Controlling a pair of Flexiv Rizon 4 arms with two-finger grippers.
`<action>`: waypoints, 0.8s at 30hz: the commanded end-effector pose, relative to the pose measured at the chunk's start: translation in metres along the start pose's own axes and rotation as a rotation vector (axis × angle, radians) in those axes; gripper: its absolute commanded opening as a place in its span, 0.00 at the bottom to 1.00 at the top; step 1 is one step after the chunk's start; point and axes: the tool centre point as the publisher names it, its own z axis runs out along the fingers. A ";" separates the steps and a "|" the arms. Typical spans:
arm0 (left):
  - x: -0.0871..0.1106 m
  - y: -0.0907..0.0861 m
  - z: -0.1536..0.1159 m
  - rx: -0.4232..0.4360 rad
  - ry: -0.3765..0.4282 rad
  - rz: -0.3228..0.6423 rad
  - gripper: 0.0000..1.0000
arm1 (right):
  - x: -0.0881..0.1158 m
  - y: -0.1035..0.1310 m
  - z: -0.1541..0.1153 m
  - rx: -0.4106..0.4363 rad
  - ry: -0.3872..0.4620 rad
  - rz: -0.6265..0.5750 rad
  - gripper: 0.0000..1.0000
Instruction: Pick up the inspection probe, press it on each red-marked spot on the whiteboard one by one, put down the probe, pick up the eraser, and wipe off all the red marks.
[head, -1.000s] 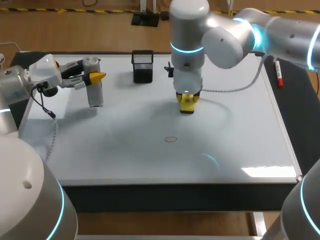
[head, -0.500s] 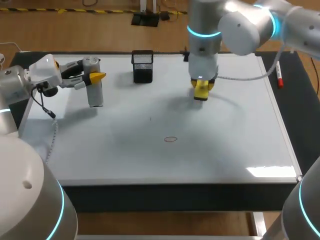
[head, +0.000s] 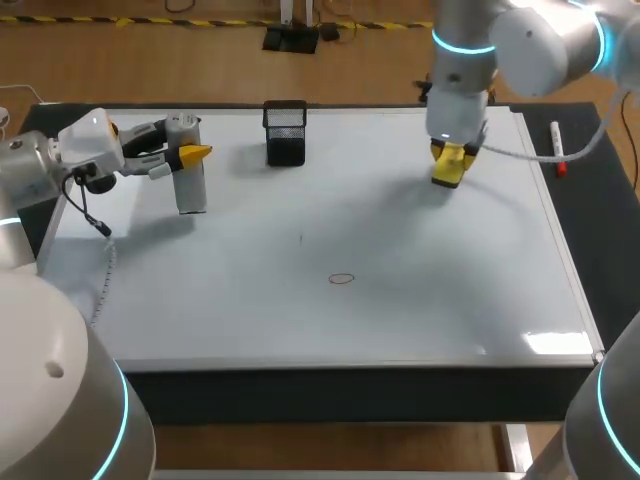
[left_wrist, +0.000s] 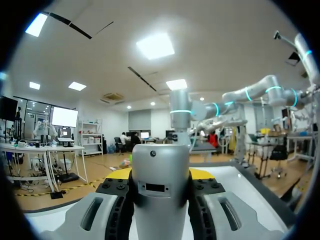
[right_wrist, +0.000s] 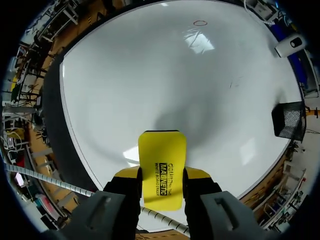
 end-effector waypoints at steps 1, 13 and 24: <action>0.000 -0.001 0.000 0.000 0.000 0.001 0.00 | 0.005 -0.013 0.005 -0.017 0.008 0.010 0.00; 0.000 -0.001 0.000 0.000 0.000 0.001 0.00 | 0.012 -0.019 0.008 -0.024 0.020 0.037 0.00; 0.000 -0.001 0.000 0.000 0.000 0.001 0.00 | 0.012 -0.019 0.008 -0.024 0.020 0.037 0.00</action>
